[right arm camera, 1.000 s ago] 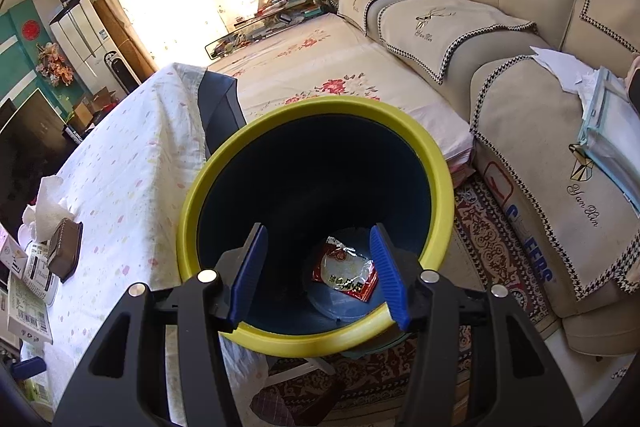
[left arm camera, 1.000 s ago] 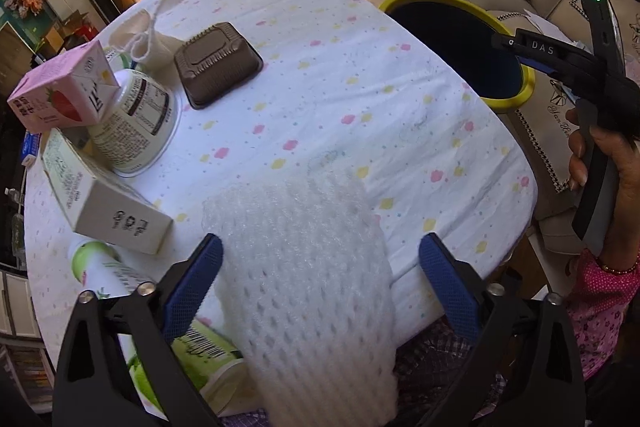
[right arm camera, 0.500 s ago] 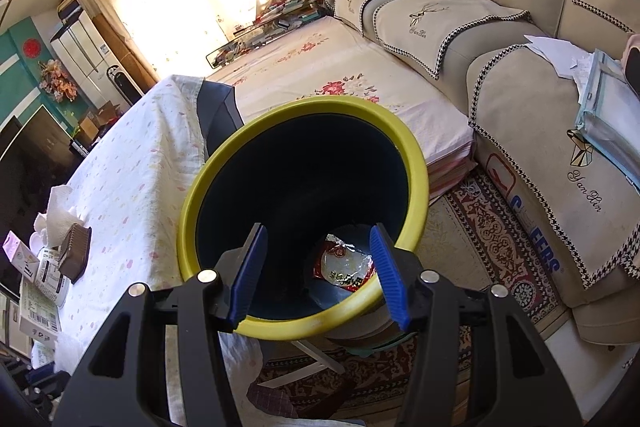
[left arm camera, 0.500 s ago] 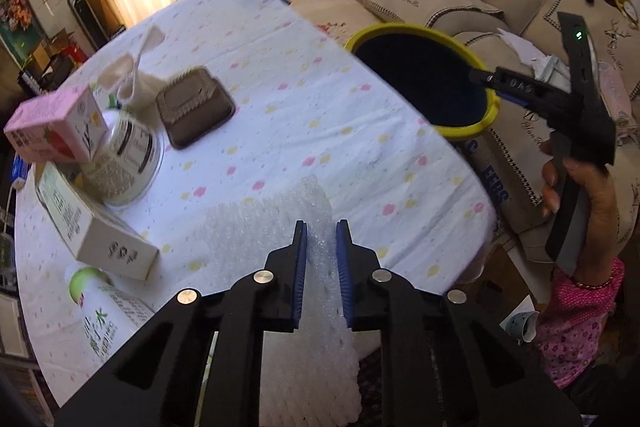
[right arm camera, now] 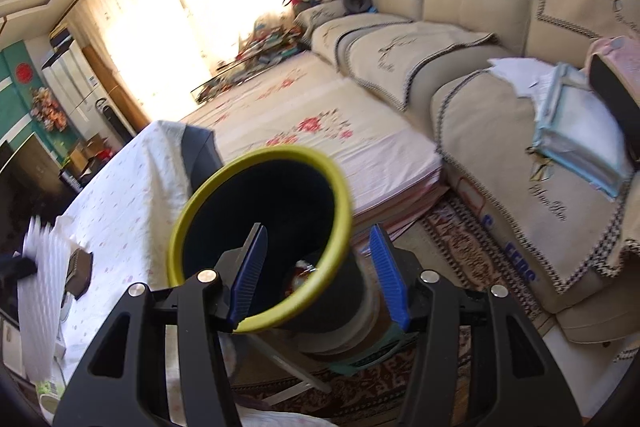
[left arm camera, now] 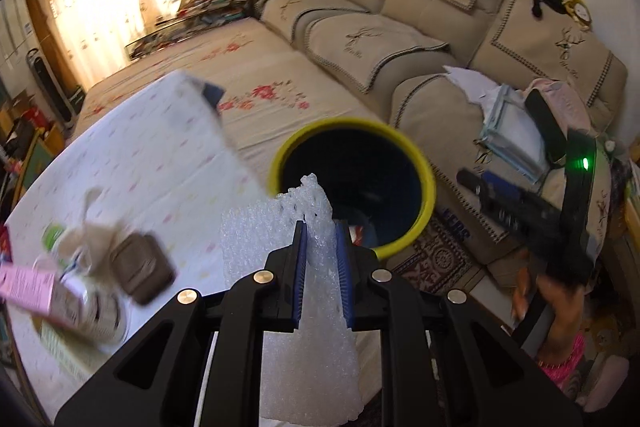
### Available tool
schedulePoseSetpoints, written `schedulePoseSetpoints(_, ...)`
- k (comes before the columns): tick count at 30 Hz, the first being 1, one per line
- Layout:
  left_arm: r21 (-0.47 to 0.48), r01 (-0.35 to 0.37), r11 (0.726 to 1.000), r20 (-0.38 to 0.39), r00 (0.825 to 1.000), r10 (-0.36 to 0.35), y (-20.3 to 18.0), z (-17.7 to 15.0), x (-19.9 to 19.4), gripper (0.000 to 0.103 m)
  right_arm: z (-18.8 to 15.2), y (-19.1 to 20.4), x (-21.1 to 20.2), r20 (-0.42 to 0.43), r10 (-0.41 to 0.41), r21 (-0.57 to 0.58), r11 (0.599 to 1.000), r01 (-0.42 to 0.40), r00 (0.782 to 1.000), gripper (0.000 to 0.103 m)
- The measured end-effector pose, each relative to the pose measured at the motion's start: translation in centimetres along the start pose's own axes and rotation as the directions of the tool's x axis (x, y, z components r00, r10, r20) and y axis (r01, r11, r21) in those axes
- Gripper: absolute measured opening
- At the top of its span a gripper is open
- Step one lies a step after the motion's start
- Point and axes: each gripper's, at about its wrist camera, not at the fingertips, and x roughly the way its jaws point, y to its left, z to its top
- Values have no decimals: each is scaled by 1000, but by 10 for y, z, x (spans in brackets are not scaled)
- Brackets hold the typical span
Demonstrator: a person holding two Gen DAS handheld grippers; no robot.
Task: Collect trash
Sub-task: 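Carry the foam net over the bin and open the left gripper, then reach the right gripper to the green coconut-drink bottle and grasp it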
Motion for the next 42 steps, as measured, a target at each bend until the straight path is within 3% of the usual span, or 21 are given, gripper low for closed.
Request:
schedulePoseSetpoints(5,10,82,997,-12,997,-82,-19,52,42,15,-1,-16,-5,5,-23,11,1000,23,1000,54)
schedulePoseSetpoints(11,22,79,997,16,997,-79,-36,94,97,17,-5,-37,-2,-19,-35,28,999,35,999,54)
schedulePoseSetpoints(13,22,66,998,18,998,-67,-39,100,114,20,-5,-42,-1,-25,-36,36,999,37,999,54)
schedulePoseSetpoints(15,14,49,999,25,998,-49,-42,105,130,35,-6,-44,0,-27,-34,40,999,35,999,54)
schedulePoseSetpoints(17,9,27,1000,29,999,-27,-44,109,141,42,-6,-47,1,-30,-29,43,999,31,999,54)
schedulePoseSetpoints(22,-13,15,1000,30,999,-14,-37,107,143,45,-10,-45,3,-37,-12,39,999,13,999,54)
schedulePoseSetpoints(25,-19,14,1000,58,998,-12,-33,103,120,47,-13,-41,6,-46,1,31,1000,0,999,54)
schedulePoseSetpoints(31,-60,14,998,209,978,-1,-15,69,24,70,-22,-23,12,-80,34,-5,999,-34,996,55)
schedulePoseSetpoints(33,-87,7,996,262,965,17,-5,51,-9,89,-25,-11,12,-90,47,-29,998,-50,995,55)
schedulePoseSetpoints(34,-99,10,995,289,957,19,0,41,-25,92,-27,-5,12,-93,55,-43,997,-59,994,55)
schedulePoseSetpoints(38,-169,-11,986,389,918,77,32,-15,-90,98,-36,29,6,-107,92,-113,988,-105,990,55)
schedulePoseSetpoints(42,-270,-76,960,426,885,190,69,-72,-140,98,-48,70,-1,-135,142,-194,967,-167,981,56)
